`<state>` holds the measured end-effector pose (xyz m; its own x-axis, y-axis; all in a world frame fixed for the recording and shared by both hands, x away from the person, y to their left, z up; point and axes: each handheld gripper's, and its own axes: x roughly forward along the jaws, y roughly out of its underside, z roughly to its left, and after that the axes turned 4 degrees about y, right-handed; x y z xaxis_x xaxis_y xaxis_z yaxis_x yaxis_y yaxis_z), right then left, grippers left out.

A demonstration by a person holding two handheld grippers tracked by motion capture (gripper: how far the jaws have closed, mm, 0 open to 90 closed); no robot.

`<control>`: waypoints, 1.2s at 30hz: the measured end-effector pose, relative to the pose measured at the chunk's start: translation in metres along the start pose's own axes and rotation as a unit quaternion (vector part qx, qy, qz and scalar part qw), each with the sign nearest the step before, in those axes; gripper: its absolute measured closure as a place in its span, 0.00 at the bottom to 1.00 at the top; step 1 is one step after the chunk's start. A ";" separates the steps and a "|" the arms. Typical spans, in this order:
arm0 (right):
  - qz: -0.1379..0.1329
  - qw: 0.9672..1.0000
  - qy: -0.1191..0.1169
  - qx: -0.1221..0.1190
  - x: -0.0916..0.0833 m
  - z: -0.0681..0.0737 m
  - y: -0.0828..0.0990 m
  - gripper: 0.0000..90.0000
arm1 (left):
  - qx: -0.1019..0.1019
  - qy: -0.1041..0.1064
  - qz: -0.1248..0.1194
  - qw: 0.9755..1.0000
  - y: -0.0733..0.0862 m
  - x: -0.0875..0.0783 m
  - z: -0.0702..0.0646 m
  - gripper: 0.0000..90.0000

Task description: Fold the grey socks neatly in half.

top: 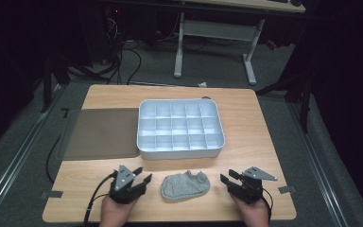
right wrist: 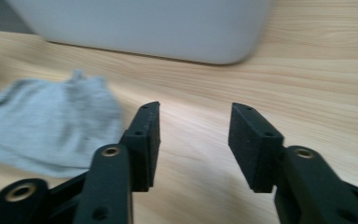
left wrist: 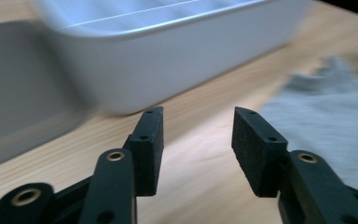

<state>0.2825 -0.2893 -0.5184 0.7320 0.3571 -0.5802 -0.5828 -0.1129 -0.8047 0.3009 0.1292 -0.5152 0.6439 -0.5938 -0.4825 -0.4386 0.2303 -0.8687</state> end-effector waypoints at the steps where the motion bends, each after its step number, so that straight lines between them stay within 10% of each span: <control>1: -0.001 1.000 0.005 0.002 -0.001 -0.002 0.000 0.59 | -0.009 -0.012 0.005 1.000 0.003 -0.001 0.009 0.59; 5: -0.008 1.000 0.012 0.006 -0.004 -0.006 0.002 0.57 | -0.036 -0.020 0.007 0.999 0.006 -0.003 0.020 0.55; 36: -0.010 1.000 0.024 -0.010 -0.006 0.004 0.004 0.54 | -0.026 0.002 0.019 0.999 -0.001 0.004 0.002 0.51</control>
<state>0.2744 -0.2881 -0.5172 0.7602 0.3147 -0.5684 -0.5604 -0.1252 -0.8187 0.3053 0.1282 -0.5170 0.6237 -0.5892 -0.5136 -0.4936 0.2126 -0.8433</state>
